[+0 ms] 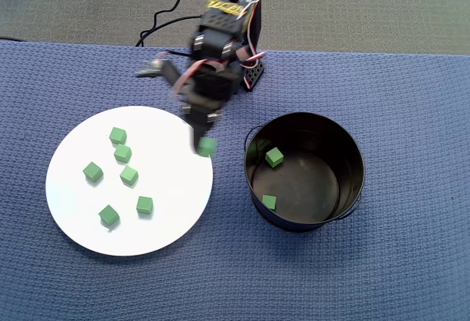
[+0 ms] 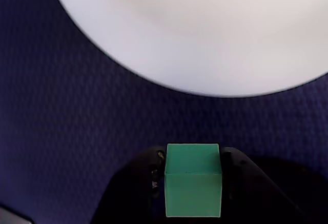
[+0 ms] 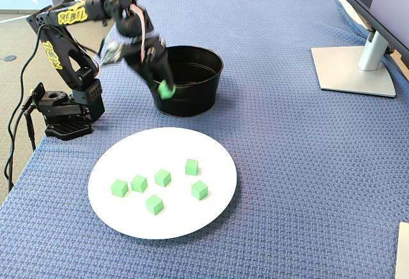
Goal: Pick up the green cubes from the white plate and place them in the black recipient
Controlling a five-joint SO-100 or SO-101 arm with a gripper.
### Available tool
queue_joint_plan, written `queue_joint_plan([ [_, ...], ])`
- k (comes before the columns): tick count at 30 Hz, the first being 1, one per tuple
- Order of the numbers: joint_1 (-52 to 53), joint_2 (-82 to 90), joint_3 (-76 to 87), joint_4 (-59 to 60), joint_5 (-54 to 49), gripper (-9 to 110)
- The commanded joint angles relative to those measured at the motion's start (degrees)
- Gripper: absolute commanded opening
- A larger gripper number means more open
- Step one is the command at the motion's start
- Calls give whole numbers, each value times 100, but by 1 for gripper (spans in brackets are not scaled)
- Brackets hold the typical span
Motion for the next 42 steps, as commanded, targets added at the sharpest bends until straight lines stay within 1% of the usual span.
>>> queue_joint_plan([
  [1, -1257, -18, -624, 229, 237, 0],
  [3, -1811, -492, -817, 220, 325, 0],
  [5, -2145, -993, -1002, 149, 334, 0],
  [8, -2408, -1608, -1099, -97, 281, 0],
  [11, -2540, -1828, -853, -492, 167, 0],
  [12, -2663, -1828, -782, -510, -105, 21],
  [13, -2812, -1828, -747, -448, -396, 36],
  [15, -2918, -1740, -756, -316, -554, 41],
  [21, -2628, -1318, -1107, -105, -466, 42],
  [26, -2004, -1160, -1714, 352, -475, 41],
  [29, -1169, -1239, -1916, 404, -826, 41],
  [33, 70, -1591, -1863, -70, -1028, 39],
  [37, 940, -2276, -1872, -404, -993, 37],
  [42, 1564, -3683, -2672, -325, -1230, 35],
])
